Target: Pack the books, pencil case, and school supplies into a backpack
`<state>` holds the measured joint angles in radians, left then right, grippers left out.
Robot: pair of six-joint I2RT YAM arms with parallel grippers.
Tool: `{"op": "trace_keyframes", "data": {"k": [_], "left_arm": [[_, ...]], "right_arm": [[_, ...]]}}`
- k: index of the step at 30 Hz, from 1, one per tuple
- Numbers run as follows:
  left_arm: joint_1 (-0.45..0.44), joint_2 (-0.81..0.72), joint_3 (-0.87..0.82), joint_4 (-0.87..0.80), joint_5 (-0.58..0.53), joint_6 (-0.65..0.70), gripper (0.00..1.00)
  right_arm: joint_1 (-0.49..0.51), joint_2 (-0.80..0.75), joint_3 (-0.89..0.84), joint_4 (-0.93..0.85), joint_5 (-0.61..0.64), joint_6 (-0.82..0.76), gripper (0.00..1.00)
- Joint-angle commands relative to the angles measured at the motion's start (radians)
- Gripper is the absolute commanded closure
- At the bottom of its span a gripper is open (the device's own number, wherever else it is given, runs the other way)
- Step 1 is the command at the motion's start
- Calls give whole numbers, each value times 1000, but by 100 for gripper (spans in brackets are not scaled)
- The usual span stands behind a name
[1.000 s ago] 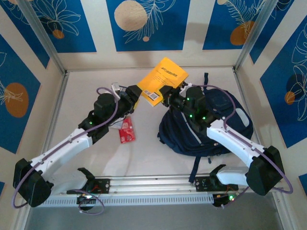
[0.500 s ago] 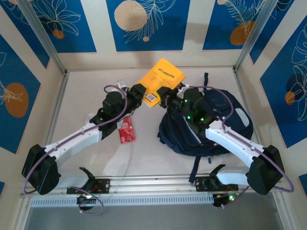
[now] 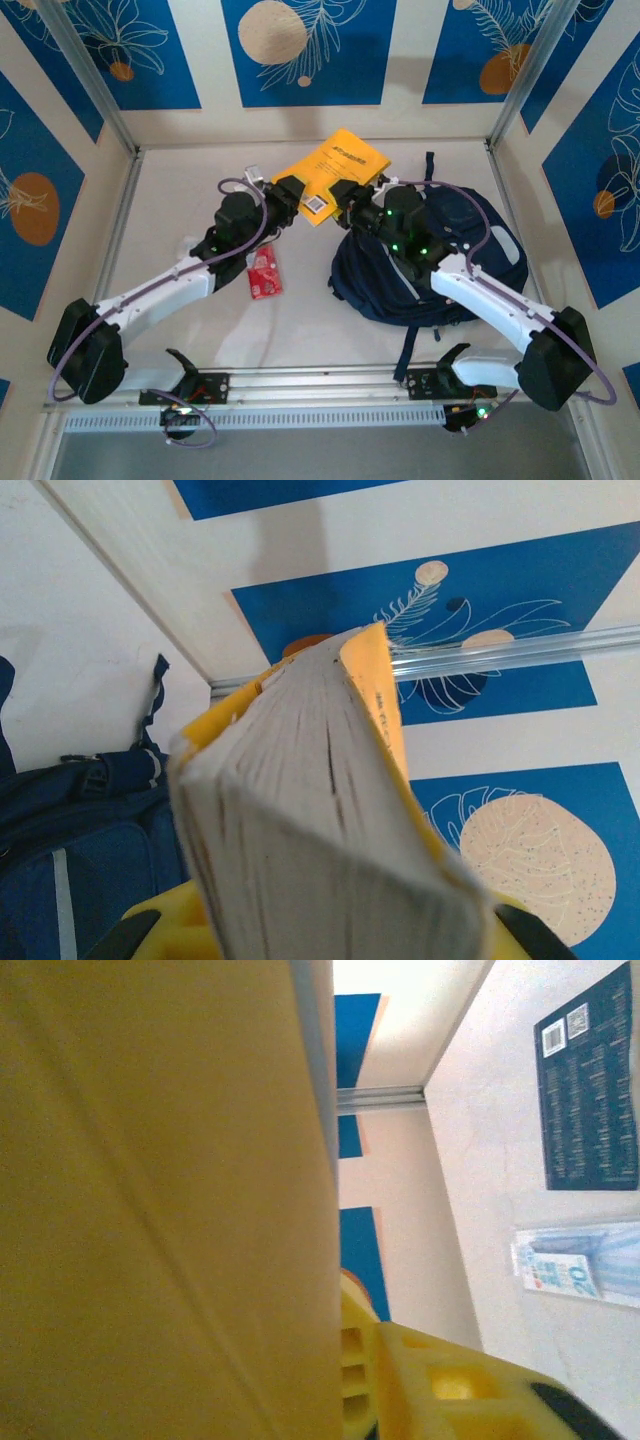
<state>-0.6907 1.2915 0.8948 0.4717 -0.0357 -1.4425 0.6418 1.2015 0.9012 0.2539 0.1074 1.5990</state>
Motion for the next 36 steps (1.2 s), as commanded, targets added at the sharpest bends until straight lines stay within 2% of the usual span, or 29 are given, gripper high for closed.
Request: {"op": "trace_keyframes", "data": {"k": [1, 4, 9, 15, 17, 19, 21, 25, 27, 30, 33, 36], "left_arm": [[-11, -64, -23, 45, -23, 42, 100], [-9, -93, -37, 37, -31, 53, 100], [18, -168, -33, -86, -51, 118, 100], [57, -272, 41, -489, -72, 300, 100], [65, -289, 64, -597, -58, 358, 100], [68, -294, 86, -694, -38, 405, 100], [69, -299, 93, -767, -17, 442, 100], [69, -326, 71, -857, 5, 470, 100], [74, -340, 52, -879, 10, 461, 100], [86, -350, 29, -874, 39, 452, 100], [94, -345, 25, -877, 63, 452, 100], [104, -343, 22, -875, 76, 450, 100]], "right_arm": [[-12, -66, 0, -85, 48, -93, 59], [-31, -96, -19, -131, 39, -118, 51], [-91, -169, -34, -270, 5, -234, 49], [-188, -164, 105, -694, -90, -571, 54], [-199, -120, 176, -864, -117, -758, 64], [-202, -79, 247, -1012, -119, -879, 67], [-194, -31, 304, -1133, -91, -1026, 70], [-132, 45, 350, -1273, 81, -1281, 73], [-112, 99, 386, -1344, 181, -1298, 67], [-100, 185, 421, -1433, 246, -1324, 51], [-67, 221, 392, -1437, 299, -1347, 41], [-47, 227, 337, -1387, 359, -1354, 26]]}}
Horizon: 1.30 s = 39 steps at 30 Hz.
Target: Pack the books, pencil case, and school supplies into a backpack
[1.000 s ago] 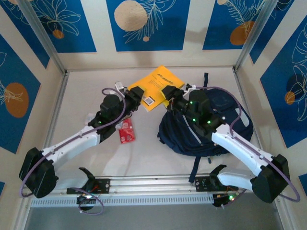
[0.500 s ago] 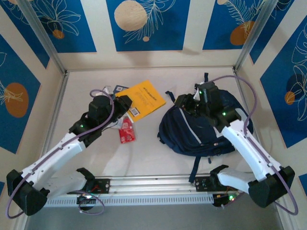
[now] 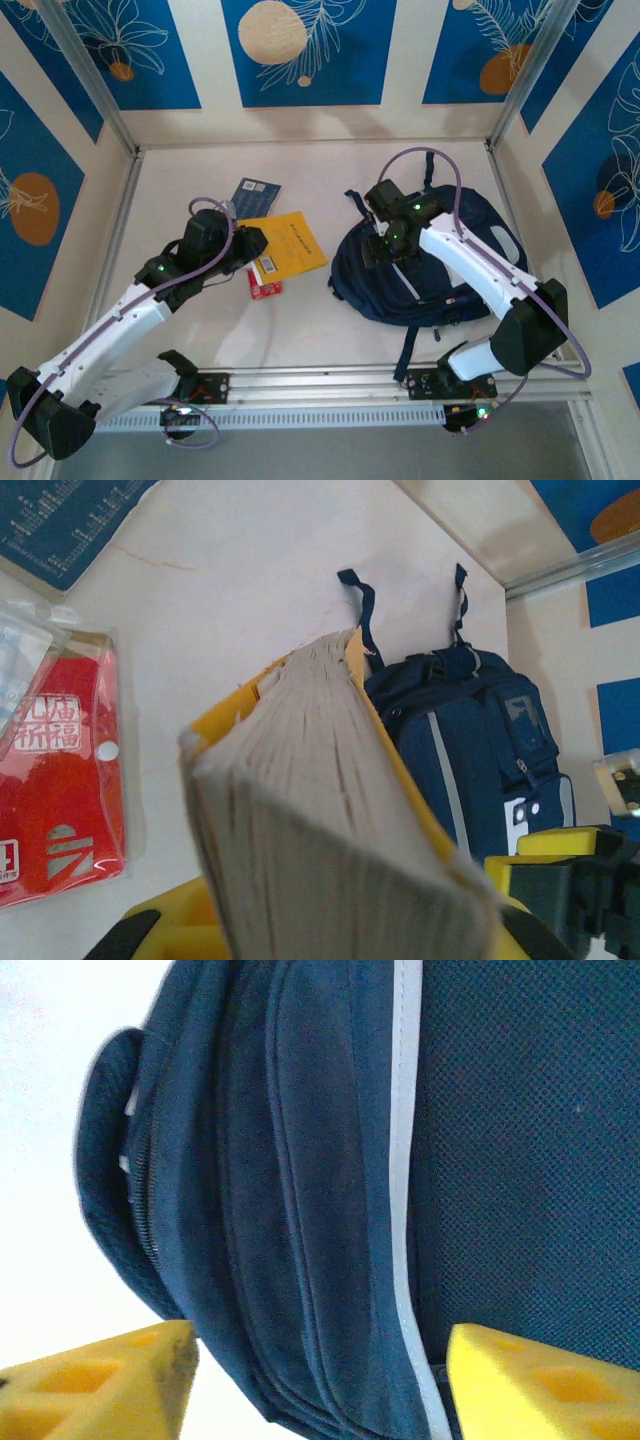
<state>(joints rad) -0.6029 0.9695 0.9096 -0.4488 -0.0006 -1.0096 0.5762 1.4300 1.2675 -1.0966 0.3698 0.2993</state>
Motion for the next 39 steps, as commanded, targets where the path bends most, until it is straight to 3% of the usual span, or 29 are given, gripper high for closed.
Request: {"op": "trace_keyframes", "data": {"k": [1, 15, 21, 24, 31, 36, 39], "left_arm": [[17, -23, 6, 47, 43, 14, 100], [42, -52, -73, 88, 82, -57, 100], [48, -75, -93, 78, 77, -58, 100], [53, -79, -106, 86, 75, -68, 100], [56, -63, -103, 102, 88, -59, 100], [57, -62, -72, 57, 95, 1, 100], [57, -57, -49, 39, 116, 37, 100]], "right_arm": [[20, 9, -41, -26, 102, -51, 24], [74, 154, -140, 83, 197, -76, 21], [93, 182, -184, 141, 295, -110, 27], [97, 181, -182, 171, 368, -126, 38], [102, 128, -192, 228, 352, -146, 81], [78, -82, -233, 272, 51, -304, 100], [55, -221, -247, 287, -109, -367, 100]]}}
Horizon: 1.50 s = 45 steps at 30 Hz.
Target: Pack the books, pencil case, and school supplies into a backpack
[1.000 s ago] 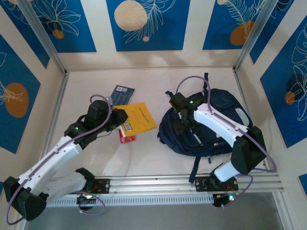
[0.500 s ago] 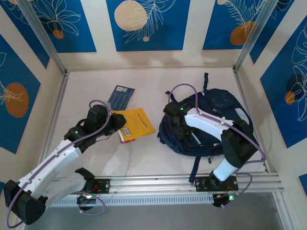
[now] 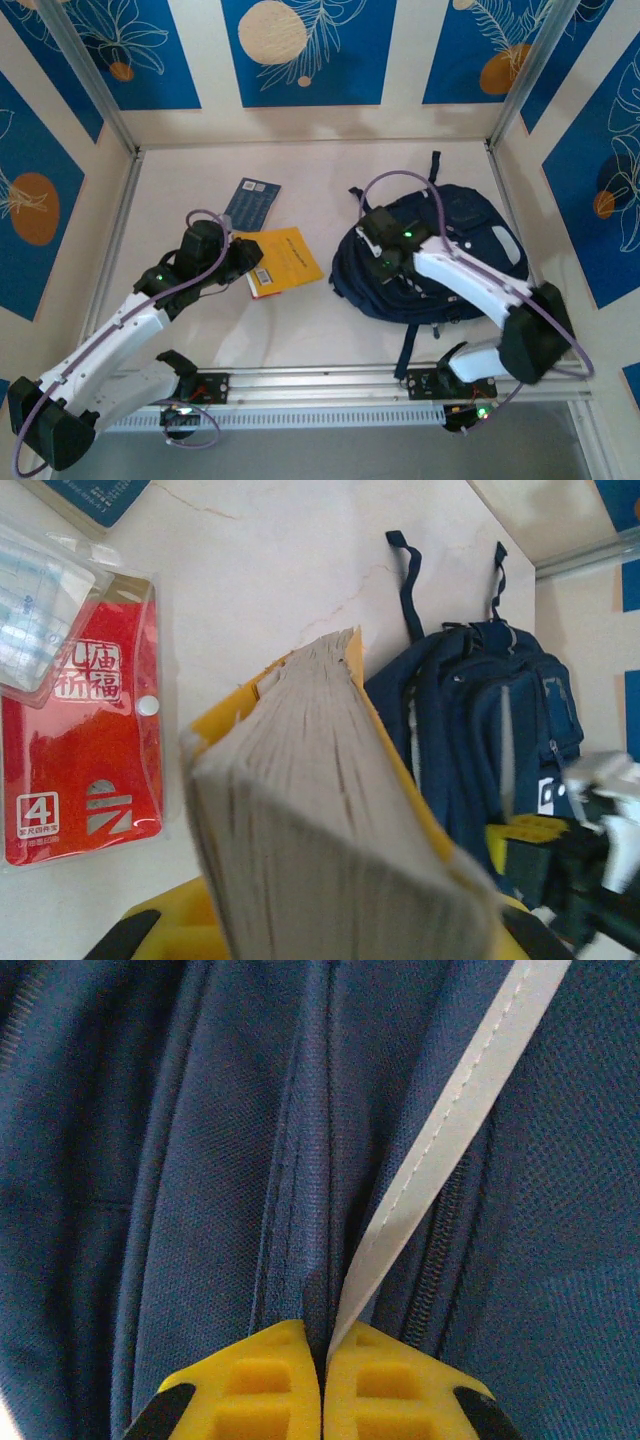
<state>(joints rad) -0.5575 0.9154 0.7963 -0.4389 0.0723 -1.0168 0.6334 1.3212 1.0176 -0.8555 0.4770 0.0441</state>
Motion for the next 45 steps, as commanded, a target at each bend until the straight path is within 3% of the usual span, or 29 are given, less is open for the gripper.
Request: {"op": "trace_keyframes", "data": {"k": [1, 6, 8, 11, 16, 21, 32, 45], "left_arm": [[12, -1, 72, 24, 54, 58, 100], [11, 25, 140, -17, 105, 140, 100], [12, 41, 166, -17, 142, 165, 100], [13, 56, 186, 14, 203, 175, 100], [14, 82, 196, 85, 275, 154, 100], [13, 107, 177, 126, 324, 134, 100], [14, 198, 52, 384, 502, 50, 100], [2, 460, 27, 789, 526, -67, 100]], "right_arm": [[-19, -142, 11, 36, -277, -121, 100], [-165, -251, 44, 24, -564, -90, 100], [-270, -299, 27, 73, -774, -57, 100], [-379, -346, -3, 144, -981, 7, 100], [-432, -352, -24, 214, -1126, 93, 100], [-479, -363, -80, 413, -1293, 300, 100], [-515, -341, -105, 491, -1333, 405, 100], [-507, -324, -124, 588, -1307, 547, 100]]}}
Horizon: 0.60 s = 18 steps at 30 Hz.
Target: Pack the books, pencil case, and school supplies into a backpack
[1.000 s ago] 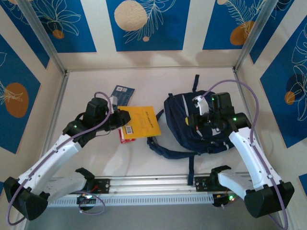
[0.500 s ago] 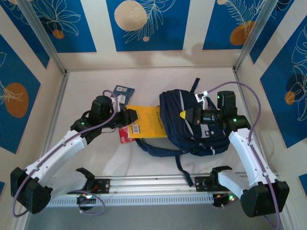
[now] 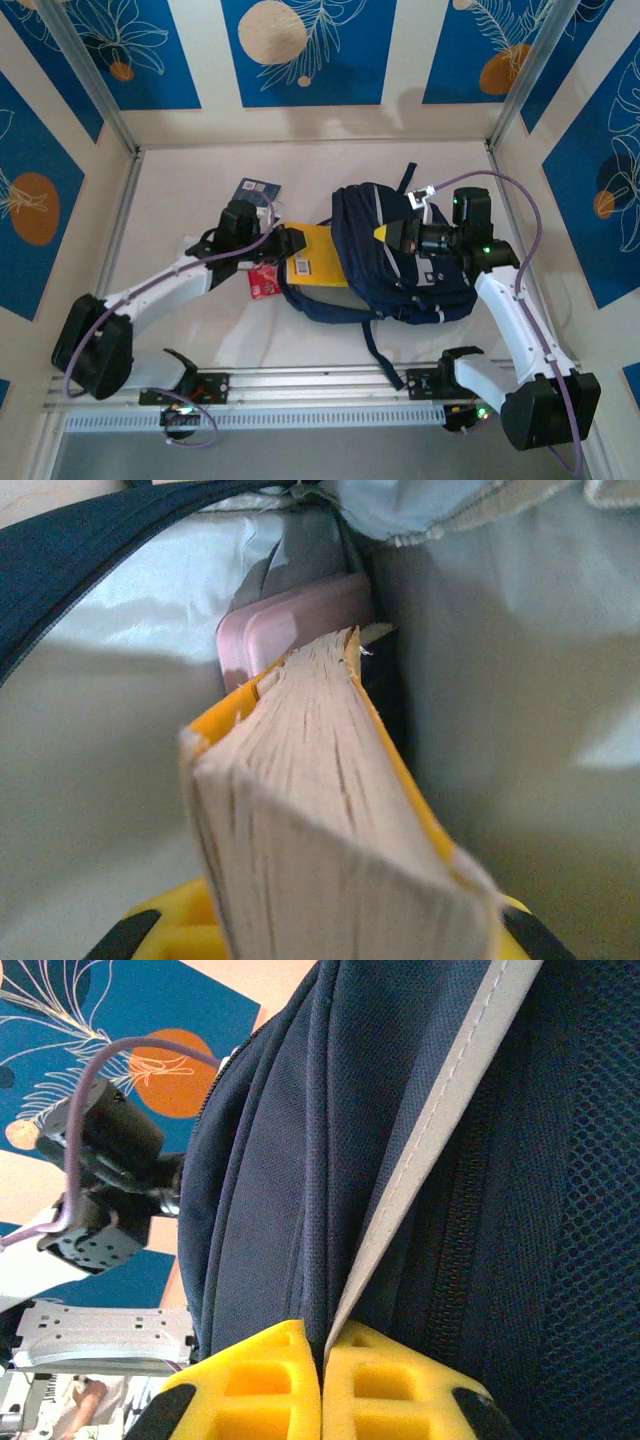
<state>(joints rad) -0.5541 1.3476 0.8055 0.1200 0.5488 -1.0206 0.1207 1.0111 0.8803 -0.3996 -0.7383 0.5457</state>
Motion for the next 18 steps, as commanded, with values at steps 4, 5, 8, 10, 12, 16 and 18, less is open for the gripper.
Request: {"op": "trace_keyframes", "data": {"k": [4, 5, 8, 10, 12, 16, 18], "left_arm": [[-29, 111, 42, 291, 21, -61, 100], [-38, 133, 49, 315, 12, -67, 100], [-82, 213, 86, 376, -15, -81, 100], [-120, 265, 117, 392, -43, -81, 100], [-158, 308, 141, 412, -97, -87, 100], [-233, 433, 214, 496, -196, -94, 99], [-263, 513, 256, 548, -238, -120, 98]], "right_arm": [[7, -18, 0, 159, -79, 81, 100], [6, -18, -7, 169, -81, 94, 100], [9, -19, -21, 187, -82, 117, 100], [11, -17, -26, 198, -77, 129, 100], [10, -13, -29, 208, -70, 144, 100], [3, -19, -50, 251, -52, 192, 100], [-7, -28, -70, 275, -38, 228, 100]]}}
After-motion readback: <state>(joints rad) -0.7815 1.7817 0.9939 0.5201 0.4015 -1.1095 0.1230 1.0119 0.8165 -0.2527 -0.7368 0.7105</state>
